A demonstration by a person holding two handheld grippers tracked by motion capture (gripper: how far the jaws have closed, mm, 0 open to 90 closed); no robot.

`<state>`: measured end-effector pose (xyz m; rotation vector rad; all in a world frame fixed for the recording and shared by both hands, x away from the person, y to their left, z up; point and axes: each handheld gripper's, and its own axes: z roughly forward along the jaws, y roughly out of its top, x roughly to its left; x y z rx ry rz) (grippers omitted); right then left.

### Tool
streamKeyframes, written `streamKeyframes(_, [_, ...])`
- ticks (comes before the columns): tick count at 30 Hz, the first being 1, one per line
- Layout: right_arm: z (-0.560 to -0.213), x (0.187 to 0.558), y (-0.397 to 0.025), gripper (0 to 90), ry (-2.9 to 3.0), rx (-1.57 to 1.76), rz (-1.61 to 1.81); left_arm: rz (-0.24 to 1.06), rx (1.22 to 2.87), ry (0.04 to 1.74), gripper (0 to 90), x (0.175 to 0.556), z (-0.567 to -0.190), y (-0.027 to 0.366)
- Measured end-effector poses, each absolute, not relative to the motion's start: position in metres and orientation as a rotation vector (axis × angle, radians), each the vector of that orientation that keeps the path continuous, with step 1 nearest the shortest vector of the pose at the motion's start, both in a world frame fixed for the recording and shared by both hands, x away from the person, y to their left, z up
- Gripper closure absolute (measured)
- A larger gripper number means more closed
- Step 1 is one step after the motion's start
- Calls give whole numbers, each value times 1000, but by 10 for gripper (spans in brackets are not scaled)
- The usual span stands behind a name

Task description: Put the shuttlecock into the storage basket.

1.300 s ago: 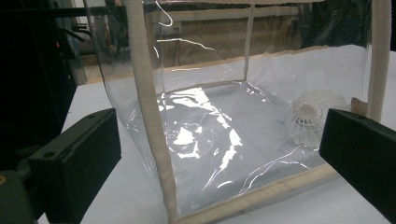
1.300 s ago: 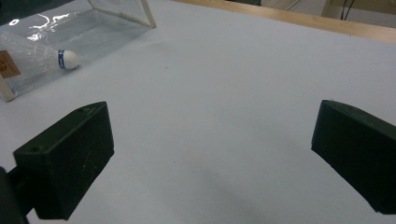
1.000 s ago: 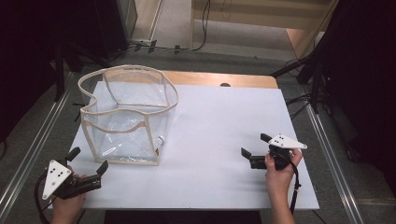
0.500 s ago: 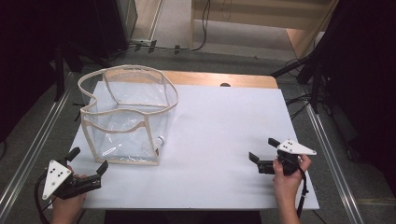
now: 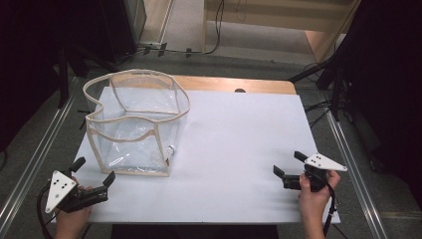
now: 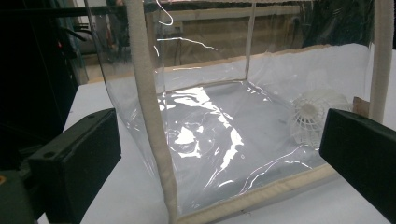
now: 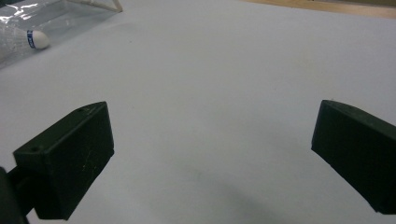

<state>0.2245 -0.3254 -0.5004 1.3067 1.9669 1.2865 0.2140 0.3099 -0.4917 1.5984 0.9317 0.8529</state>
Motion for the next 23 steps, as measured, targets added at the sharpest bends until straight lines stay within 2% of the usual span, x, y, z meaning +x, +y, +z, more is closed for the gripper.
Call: streamKeyframes(23, [-513, 209, -336, 0, 1947, 1313, 1329, 844, 1587, 918, 0, 213, -492, 311])
